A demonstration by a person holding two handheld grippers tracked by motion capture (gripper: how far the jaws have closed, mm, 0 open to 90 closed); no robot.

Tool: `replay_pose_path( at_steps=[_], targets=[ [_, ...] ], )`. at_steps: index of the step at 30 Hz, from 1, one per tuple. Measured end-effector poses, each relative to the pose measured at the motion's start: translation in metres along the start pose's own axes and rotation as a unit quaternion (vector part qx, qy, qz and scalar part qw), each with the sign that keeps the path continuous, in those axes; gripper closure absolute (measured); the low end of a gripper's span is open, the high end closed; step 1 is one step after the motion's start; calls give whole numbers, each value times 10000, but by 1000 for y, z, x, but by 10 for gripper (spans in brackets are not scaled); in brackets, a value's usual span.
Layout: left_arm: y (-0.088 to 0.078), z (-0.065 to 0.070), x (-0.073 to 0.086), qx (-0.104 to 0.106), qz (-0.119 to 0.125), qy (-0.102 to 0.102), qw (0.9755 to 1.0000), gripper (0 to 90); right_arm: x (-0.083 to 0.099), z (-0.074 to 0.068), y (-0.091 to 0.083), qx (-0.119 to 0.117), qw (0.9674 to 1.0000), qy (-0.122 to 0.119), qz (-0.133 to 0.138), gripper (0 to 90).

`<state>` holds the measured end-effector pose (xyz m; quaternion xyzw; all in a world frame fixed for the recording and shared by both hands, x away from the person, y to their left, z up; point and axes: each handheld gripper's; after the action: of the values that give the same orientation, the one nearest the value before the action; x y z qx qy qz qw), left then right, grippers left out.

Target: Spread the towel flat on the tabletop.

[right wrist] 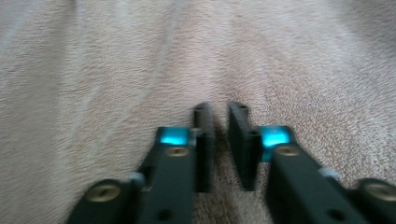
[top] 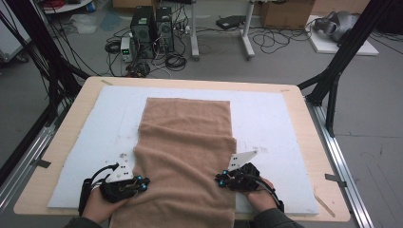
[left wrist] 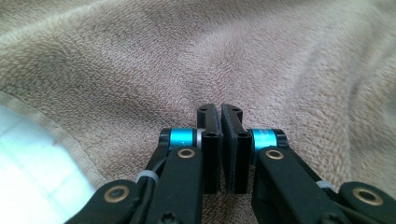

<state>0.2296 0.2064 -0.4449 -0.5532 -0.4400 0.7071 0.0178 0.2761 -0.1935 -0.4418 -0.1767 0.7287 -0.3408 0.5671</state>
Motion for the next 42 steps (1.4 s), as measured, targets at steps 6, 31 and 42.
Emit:
replay_pose_path(
  at_steps=[6,31,42],
  targets=[
    [-30,23,18,213,-3,9,9998,866,2,-20,-3,-232,9996,-149,-18,855],
    [-24,13,18,213,144,120,9996,862,1,-31,0,-511,9982,-303,-72,775],
    [-12,1,15,-127,154,105,9997,684,5,-13,1,-121,9999,6,83,713]
  ],
)
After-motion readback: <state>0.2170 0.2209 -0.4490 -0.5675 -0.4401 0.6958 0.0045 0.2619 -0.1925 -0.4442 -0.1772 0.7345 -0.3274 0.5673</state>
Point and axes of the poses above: each handheld gripper's, and its own axes: y roughly forward along the jaws, x roughly out of its underside, z roughly to its right, and after that the axes turned 4 degrees about -x, right-handed
